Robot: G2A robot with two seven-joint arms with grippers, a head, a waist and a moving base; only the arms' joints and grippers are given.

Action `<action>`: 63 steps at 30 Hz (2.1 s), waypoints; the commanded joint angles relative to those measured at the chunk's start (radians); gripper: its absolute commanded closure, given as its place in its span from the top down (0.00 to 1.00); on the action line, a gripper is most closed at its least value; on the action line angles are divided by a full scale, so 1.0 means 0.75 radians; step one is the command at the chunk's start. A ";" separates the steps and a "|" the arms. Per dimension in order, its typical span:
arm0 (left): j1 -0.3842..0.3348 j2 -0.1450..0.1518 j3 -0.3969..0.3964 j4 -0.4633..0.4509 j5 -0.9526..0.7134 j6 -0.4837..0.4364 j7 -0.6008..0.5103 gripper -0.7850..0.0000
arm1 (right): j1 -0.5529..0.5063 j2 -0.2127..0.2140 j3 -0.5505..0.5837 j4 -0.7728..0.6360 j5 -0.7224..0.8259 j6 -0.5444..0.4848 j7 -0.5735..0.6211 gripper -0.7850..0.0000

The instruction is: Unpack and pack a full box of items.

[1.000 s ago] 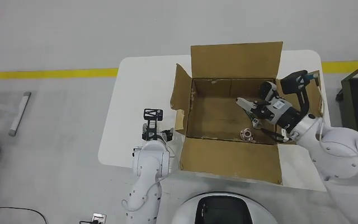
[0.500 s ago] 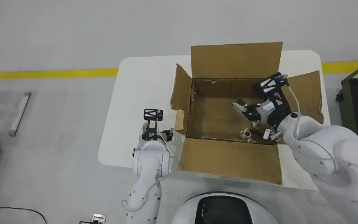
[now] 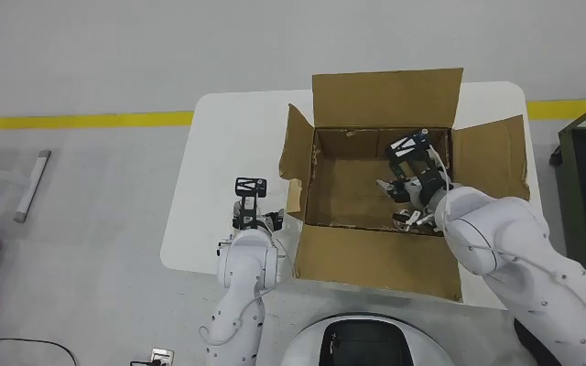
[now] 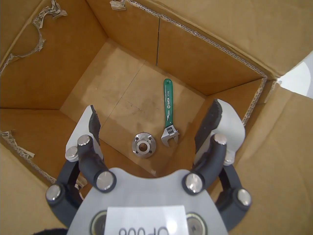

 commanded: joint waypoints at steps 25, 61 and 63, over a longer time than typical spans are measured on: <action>0.000 0.000 0.000 0.000 0.000 0.000 0.000 1.00 | 0.362 -0.079 -0.254 0.536 0.073 -0.181 0.174 0.94; 0.000 0.000 0.000 0.000 0.000 0.000 0.000 1.00 | 0.544 -0.193 -0.352 0.912 0.115 -0.151 0.272 1.00; 0.000 0.000 0.000 0.000 0.000 0.000 0.000 1.00 | 0.546 -0.198 -0.354 0.927 0.124 -0.162 0.273 1.00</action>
